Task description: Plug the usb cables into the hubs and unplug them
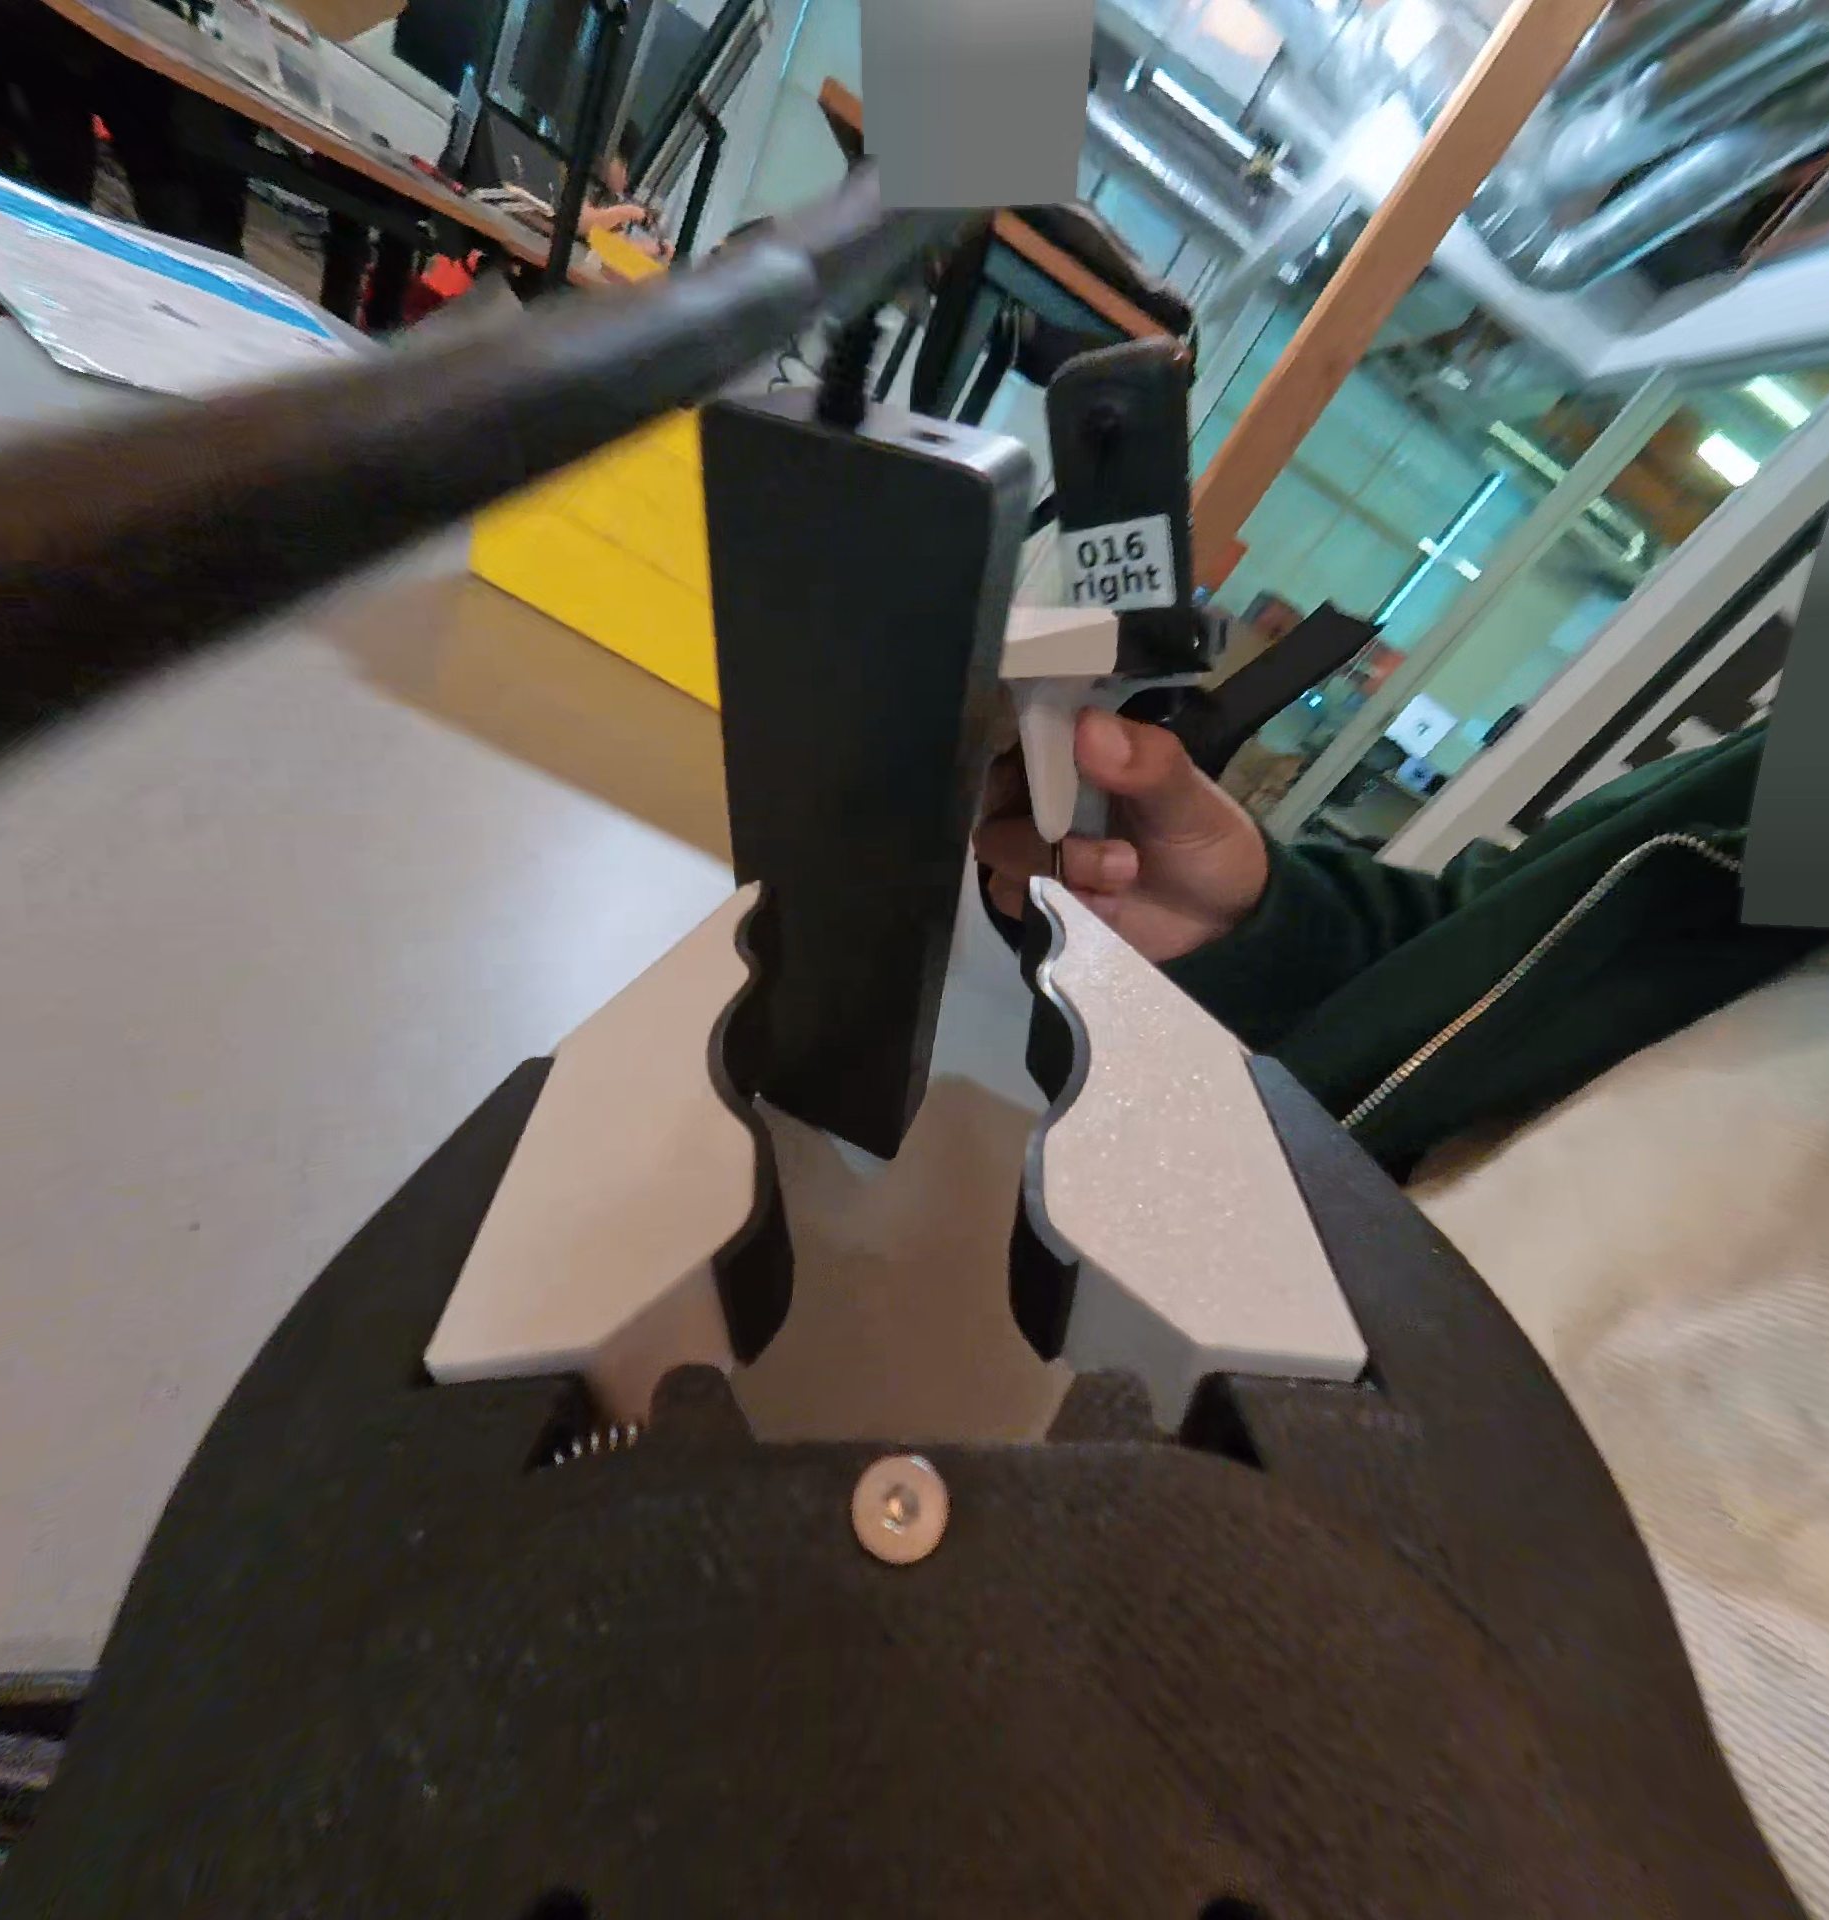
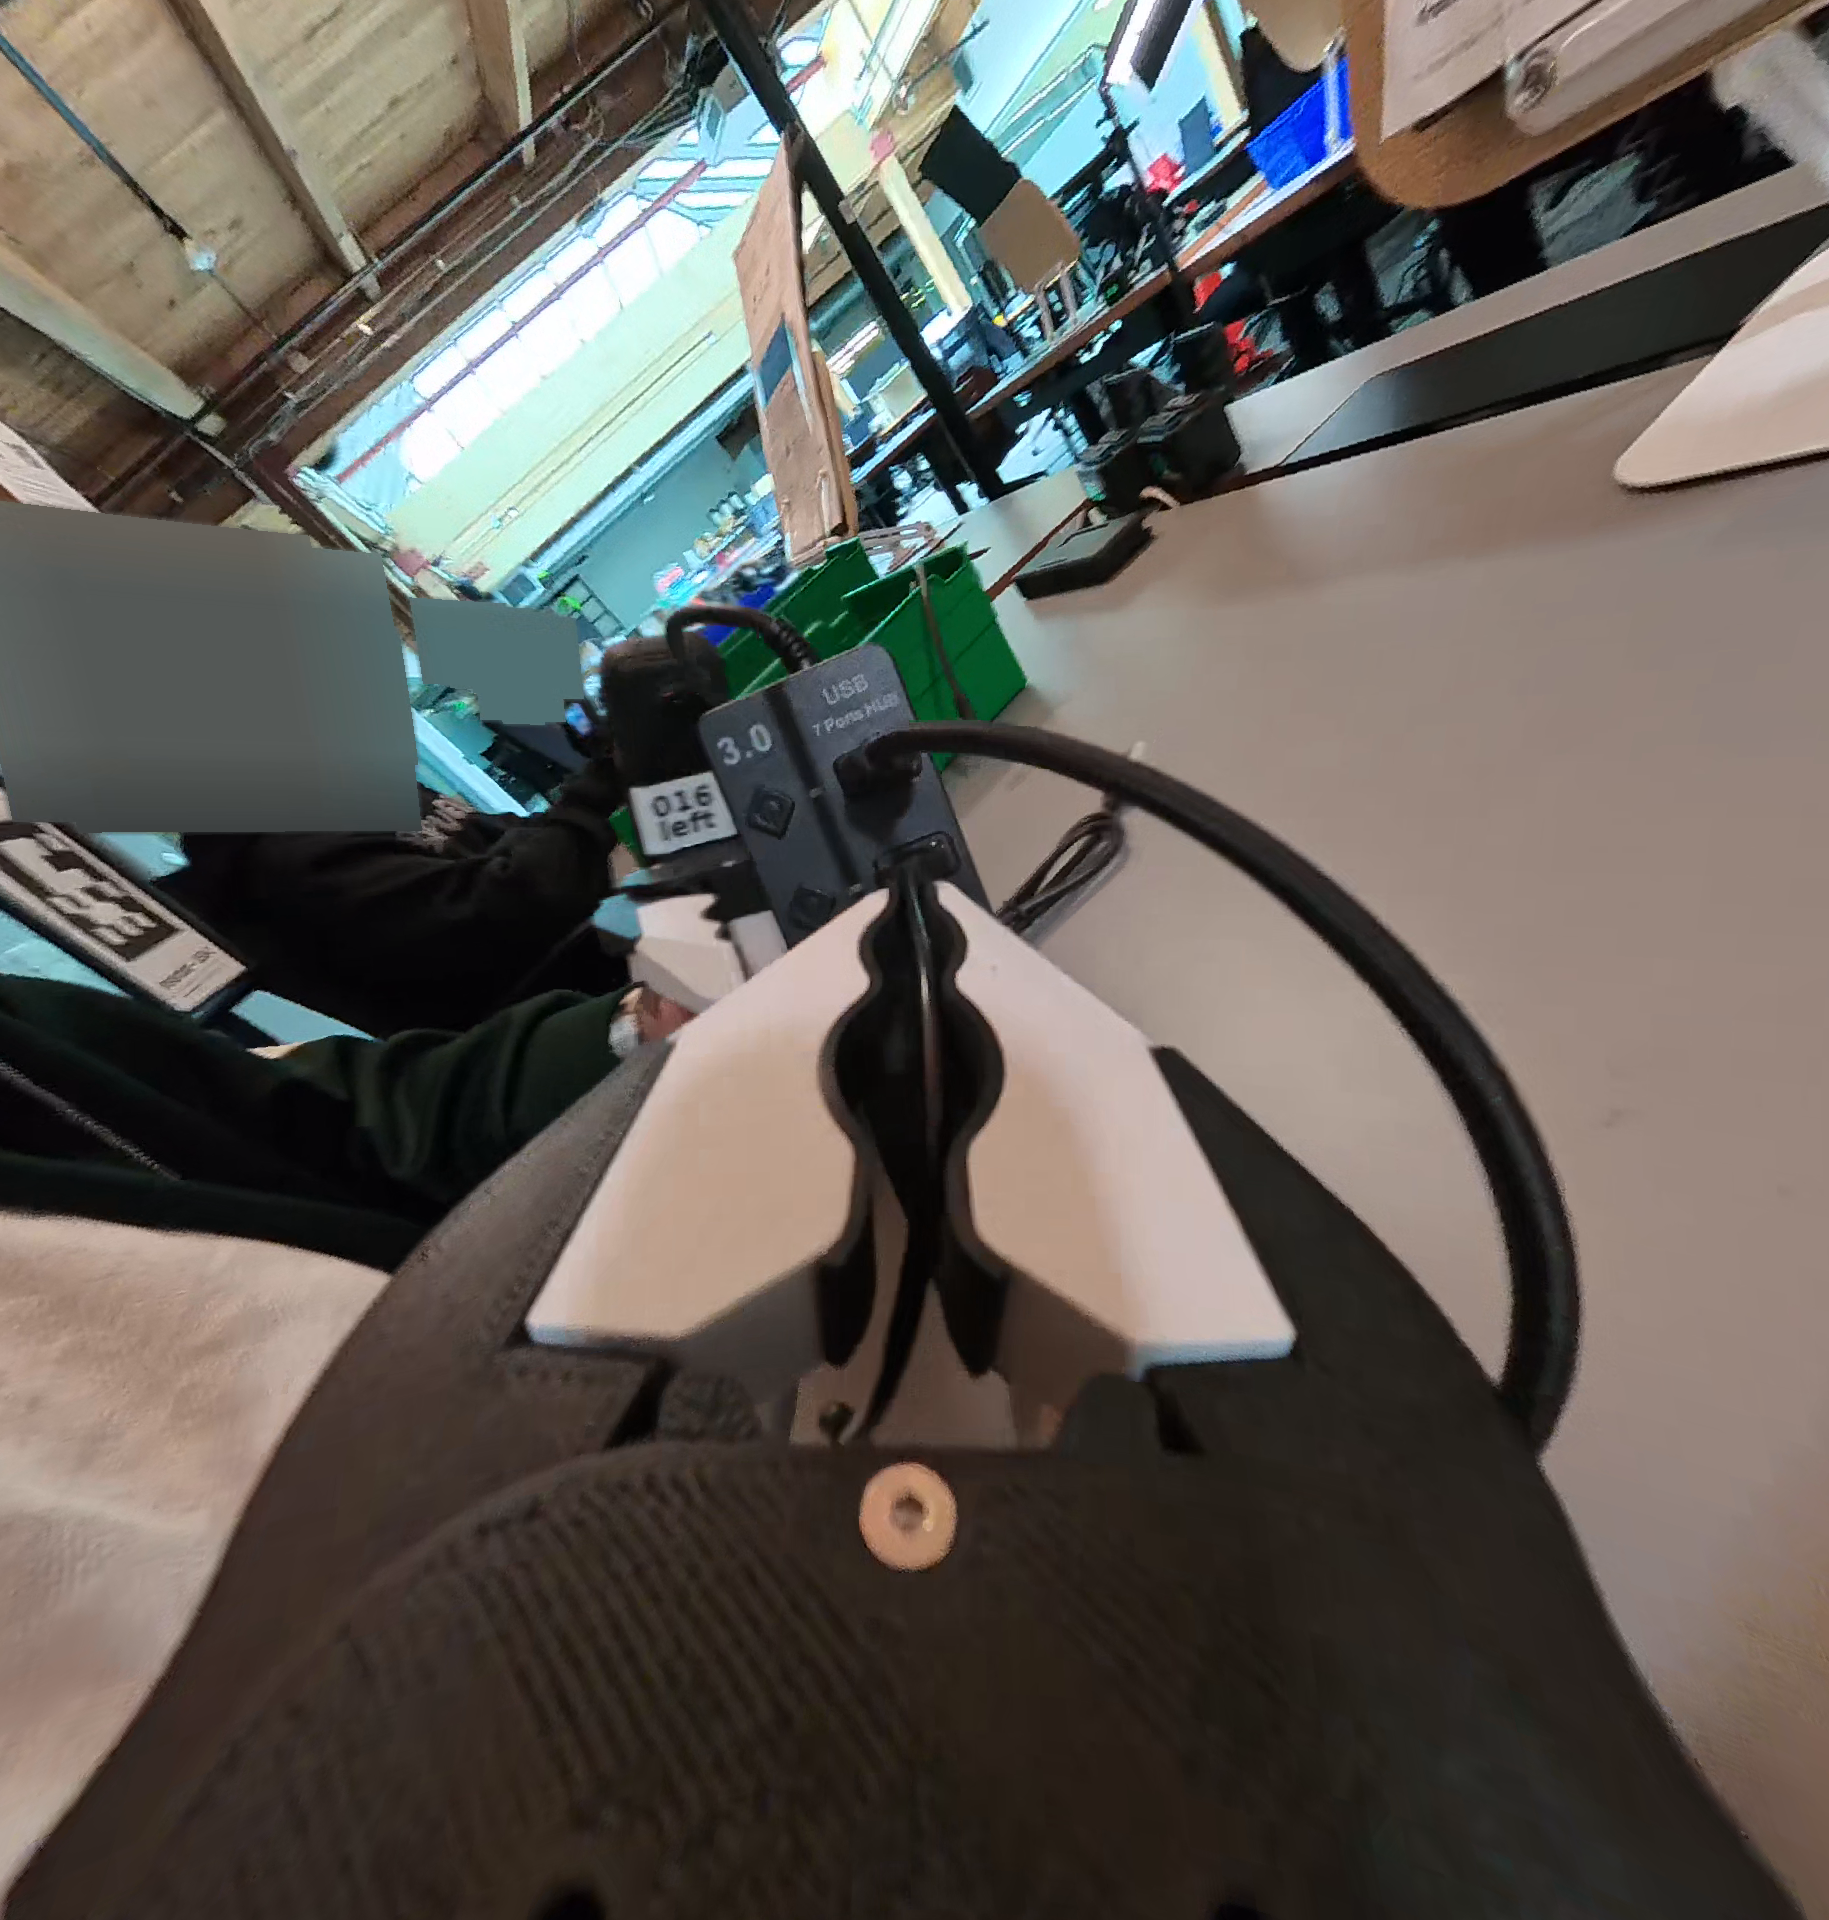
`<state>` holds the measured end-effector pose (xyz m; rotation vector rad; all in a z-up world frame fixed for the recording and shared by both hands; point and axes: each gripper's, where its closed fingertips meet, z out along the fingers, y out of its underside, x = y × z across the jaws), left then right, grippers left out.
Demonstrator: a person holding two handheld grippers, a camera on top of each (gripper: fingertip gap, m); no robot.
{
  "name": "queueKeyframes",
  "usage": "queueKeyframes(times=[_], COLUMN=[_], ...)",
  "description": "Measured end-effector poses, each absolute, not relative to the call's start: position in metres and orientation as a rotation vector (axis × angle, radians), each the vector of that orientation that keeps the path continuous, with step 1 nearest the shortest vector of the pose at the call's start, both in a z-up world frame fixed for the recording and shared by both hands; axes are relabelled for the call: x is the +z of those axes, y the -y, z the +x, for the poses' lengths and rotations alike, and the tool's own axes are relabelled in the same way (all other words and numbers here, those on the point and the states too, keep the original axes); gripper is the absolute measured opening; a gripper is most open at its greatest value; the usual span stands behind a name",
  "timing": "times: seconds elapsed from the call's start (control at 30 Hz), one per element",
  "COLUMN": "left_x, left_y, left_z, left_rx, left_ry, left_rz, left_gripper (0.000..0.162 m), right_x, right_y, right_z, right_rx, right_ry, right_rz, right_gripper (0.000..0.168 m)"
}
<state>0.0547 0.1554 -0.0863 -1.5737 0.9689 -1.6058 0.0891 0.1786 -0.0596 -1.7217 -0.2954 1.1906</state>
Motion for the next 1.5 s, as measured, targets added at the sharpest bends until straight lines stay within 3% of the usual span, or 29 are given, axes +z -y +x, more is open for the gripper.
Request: queueKeyframes(times=[0.3, 0.57, 0.83, 1.5], left_x=[-0.085, -0.092, -0.089, -0.083], left_y=[-0.169, -0.174, -0.180, -0.168], left_z=[0.058, 0.059, 0.055, 0.060], left_rx=[-1.410, -1.242, -1.209, -0.930], left_ry=[-0.840, -0.865, -0.836, -0.972], left_rz=[-1.643, -1.651, -1.647, -1.508], left_gripper=[0.038, 0.031, 0.028, 0.027], right_x=[-0.061, -0.061, -0.050, -0.054], right_y=[-0.172, -0.174, -0.172, -0.165], right_z=[0.065, 0.062, 0.068, 0.061], right_rx=[0.659, 0.624, 0.572, 0.544], right_ry=[0.579, 0.563, 0.593, 0.695], right_rz=[-1.680, -1.672, -1.616, -1.624], right_gripper=[0.000, 0.002, 0.017, 0.014])
